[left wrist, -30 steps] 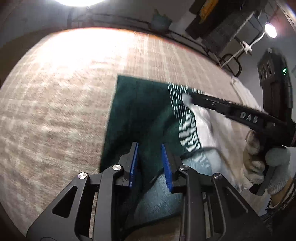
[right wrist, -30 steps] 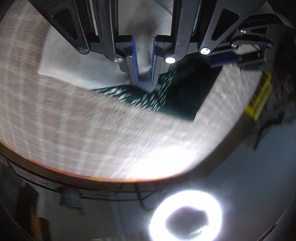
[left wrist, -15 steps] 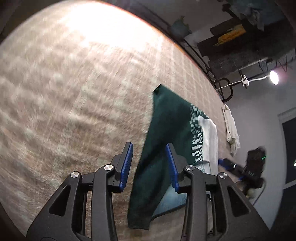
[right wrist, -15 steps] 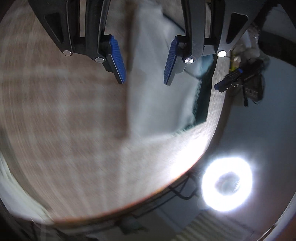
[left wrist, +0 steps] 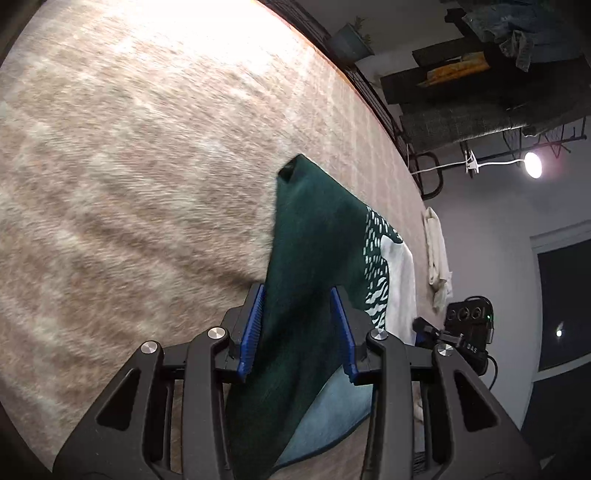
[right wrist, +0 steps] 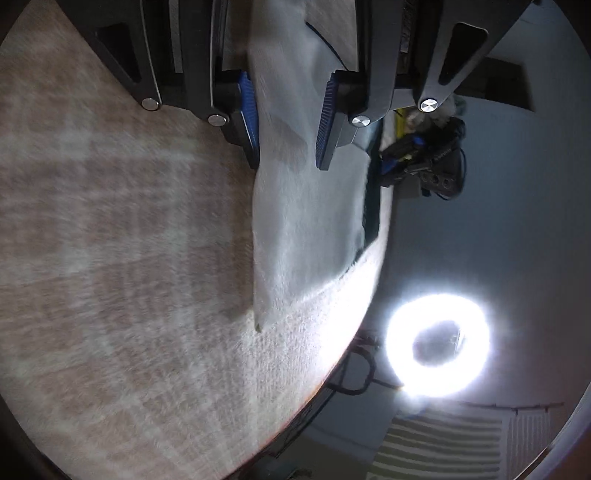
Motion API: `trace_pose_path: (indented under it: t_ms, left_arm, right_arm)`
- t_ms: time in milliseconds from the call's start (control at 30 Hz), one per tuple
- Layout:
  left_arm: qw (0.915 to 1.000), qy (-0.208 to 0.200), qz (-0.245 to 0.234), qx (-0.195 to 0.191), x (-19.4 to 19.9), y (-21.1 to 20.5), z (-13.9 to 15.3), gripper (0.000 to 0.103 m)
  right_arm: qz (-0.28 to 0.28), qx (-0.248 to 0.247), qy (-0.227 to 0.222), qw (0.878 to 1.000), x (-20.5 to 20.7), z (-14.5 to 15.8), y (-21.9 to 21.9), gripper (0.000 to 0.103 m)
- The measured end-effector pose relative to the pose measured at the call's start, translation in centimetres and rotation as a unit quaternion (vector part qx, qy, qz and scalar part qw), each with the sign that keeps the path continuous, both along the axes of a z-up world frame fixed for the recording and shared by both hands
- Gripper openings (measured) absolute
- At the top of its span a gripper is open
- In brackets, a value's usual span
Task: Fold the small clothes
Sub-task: 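Grasp the green corner with the left gripper while the right gripper grasps the white corner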
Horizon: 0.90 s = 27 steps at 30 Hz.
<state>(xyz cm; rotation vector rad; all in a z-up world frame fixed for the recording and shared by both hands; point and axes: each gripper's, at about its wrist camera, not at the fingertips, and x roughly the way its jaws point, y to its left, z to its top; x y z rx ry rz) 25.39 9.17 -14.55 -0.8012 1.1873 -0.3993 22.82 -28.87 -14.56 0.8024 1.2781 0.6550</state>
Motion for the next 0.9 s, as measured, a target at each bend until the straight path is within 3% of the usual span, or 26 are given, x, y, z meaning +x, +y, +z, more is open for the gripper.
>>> trace_pose_path:
  t_ms: [100,133,167,267,433,600,700,900]
  left_arm:
    - [0.9999,-0.007,-0.007,0.014,0.7,-1.3,0.3,0.032]
    - [0.9996,-0.005,-0.01,0.025,0.9,-1.8,0.4,0.021]
    - [0.999,-0.008,-0.01,0.042,0.9,-2.3,0.5,0.008]
    - [0.9953,-0.02,-0.01,0.094,0.7,-3.8,1.1,0.004]
    - [0.9715,-0.088,-0.041,0.216,-0.5,-7.3,4.3,0.002]
    - [0.9607,-0.129,-0.046,0.241,-1.8,-8.9,6.5,0.001]
    - [0.9615,-0.136,-0.043,0.235,-2.3,-9.4,7.2,0.001]
    - [0.9646,-0.152,-0.043,0.211,-2.1,-9.4,8.9,0.001]
  right_arm:
    - [0.004,-0.004,-0.003,1.0,0.5,0.0,1.4,0.028]
    - [0.004,-0.012,-0.007,1.0,0.7,0.2,1.9,0.027]
    - [0.007,-0.024,-0.009,1.0,0.8,0.5,2.3,0.021]
    - [0.02,-0.089,-0.021,0.996,0.6,1.6,3.0,0.004]
    - [0.046,-0.177,-0.06,0.981,0.0,4.2,5.4,0.001]
    - [0.065,-0.229,-0.105,0.966,-0.8,7.3,7.8,0.001]
    - [0.079,-0.262,-0.139,0.952,-1.1,8.8,9.3,0.001]
    - [0.081,-0.282,-0.166,0.941,-2.1,11.1,9.1,0.001]
